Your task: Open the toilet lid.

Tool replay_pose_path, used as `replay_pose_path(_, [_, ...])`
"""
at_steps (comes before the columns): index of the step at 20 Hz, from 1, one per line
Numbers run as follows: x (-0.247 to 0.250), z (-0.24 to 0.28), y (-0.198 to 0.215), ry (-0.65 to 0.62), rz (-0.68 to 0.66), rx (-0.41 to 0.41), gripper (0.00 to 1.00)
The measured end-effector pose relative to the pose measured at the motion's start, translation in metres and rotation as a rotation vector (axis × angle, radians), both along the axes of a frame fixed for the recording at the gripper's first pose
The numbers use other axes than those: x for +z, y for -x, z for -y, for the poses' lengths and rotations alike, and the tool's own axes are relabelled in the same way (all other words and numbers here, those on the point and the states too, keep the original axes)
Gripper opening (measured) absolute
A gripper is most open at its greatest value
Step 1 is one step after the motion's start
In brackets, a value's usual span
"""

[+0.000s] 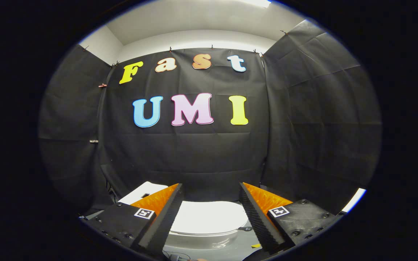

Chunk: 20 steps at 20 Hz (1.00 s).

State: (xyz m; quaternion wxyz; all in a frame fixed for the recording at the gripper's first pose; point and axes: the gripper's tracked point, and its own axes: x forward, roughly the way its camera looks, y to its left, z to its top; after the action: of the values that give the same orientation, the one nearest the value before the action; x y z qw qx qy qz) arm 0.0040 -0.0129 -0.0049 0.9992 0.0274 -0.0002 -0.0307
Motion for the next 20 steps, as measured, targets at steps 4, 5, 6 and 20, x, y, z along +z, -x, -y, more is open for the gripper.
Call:
replay_pose_path(4, [-0.009,0.021,0.006,-0.016,-0.007,-0.031,0.98])
replay_pose_path(5, [-0.012,0.025,0.003,-0.017,-0.014,-0.038,0.98])
replay_pose_path(6, [-0.014,0.028,0.0,-0.024,-0.02,-0.043,0.98])
replay_pose_path(20, [-0.111,0.136,-0.05,-0.19,-0.179,-0.216,0.98])
